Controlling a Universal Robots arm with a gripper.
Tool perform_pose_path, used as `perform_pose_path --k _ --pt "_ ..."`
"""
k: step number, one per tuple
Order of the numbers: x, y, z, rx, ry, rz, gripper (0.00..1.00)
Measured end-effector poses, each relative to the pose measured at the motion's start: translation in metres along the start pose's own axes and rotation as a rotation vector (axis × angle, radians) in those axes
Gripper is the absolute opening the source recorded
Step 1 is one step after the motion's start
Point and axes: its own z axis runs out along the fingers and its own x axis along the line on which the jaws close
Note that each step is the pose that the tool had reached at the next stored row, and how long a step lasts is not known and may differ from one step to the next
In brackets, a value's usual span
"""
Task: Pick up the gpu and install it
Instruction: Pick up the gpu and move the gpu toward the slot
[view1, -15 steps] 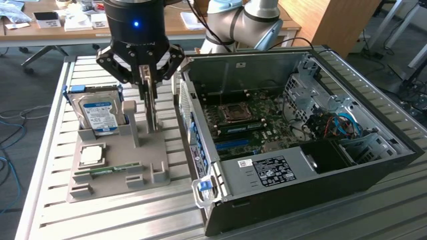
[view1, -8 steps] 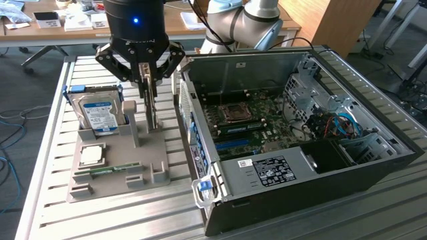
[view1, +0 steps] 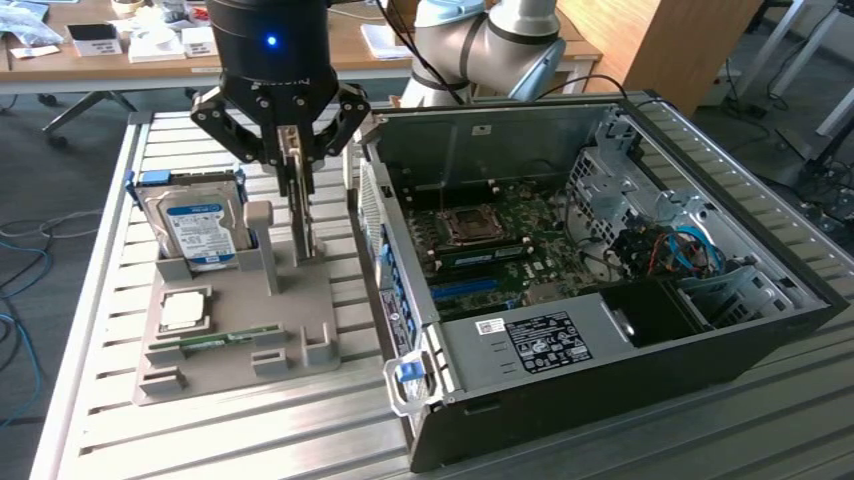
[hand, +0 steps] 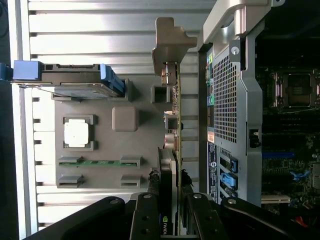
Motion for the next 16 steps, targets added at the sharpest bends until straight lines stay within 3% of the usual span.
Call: perform_pose_path --k 9,16 --pt "-0.0001 0.0004 -0.0086 -0.0001 -0.0001 0.0 0.27" --pt "-0.0001 0.0004 -0.0094 0.0 -0.0001 0.0 0.27"
